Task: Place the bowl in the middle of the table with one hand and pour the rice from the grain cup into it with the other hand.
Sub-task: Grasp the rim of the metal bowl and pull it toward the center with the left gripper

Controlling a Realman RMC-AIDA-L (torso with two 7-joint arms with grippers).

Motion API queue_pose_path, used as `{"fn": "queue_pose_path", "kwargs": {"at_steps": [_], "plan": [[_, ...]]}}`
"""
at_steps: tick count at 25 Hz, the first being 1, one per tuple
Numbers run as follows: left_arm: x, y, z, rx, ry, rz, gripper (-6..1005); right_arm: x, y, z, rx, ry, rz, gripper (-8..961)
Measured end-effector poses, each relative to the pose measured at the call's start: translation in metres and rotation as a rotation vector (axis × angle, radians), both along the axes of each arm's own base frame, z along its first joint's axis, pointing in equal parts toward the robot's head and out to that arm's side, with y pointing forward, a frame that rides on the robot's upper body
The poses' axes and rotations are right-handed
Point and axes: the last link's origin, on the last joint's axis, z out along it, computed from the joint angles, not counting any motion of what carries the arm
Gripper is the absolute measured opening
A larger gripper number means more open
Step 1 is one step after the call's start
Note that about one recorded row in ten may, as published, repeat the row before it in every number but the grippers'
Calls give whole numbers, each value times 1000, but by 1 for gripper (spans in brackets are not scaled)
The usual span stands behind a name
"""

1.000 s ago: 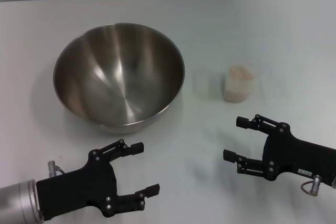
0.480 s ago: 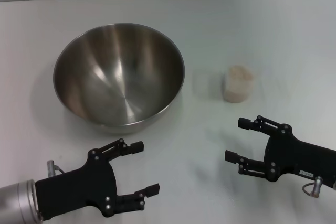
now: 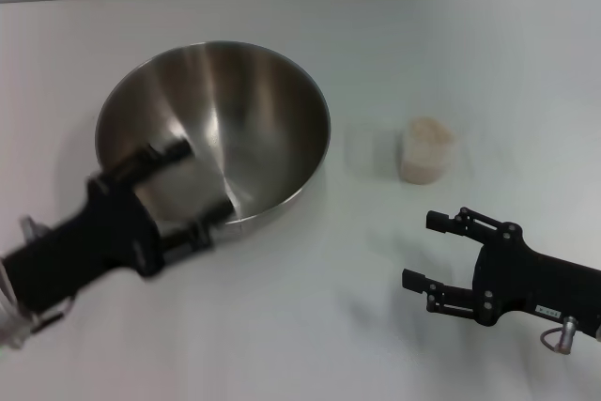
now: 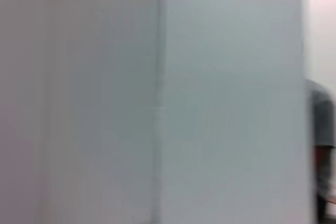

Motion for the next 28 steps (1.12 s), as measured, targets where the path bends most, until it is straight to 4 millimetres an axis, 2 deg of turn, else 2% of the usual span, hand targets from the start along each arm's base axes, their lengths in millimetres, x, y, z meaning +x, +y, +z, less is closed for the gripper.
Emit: {"fn": "queue_pose_path", "kwargs": {"at_steps": [1, 2, 4, 6, 7, 8, 12, 23, 28], "plan": [[0, 0, 0, 0, 0, 0, 832, 0, 0, 0, 0, 0, 0, 817], [-5, 15, 6, 75, -2, 79, 831, 0, 0, 0, 0, 1, 1, 817], [-7, 22, 8, 107, -1, 112, 830, -1, 0, 0, 0, 1, 2, 817], [-12, 37, 14, 174, 2, 184, 828, -1, 1, 0, -1, 1, 4, 816], [-16, 51, 19, 228, 2, 250, 827, -2, 1, -1, -2, 2, 6, 816], [-16, 51, 19, 228, 2, 250, 827, -2, 1, -1, -2, 2, 6, 816], [-16, 75, 26, 283, 18, 313, 824, -3, 2, -1, -3, 3, 9, 815], [-10, 90, 29, 275, 57, 298, 815, -4, 5, 0, 5, 7, 10, 813], [-9, 105, 43, 176, 63, 326, 811, -4, 6, 0, 6, 6, 12, 812]]}}
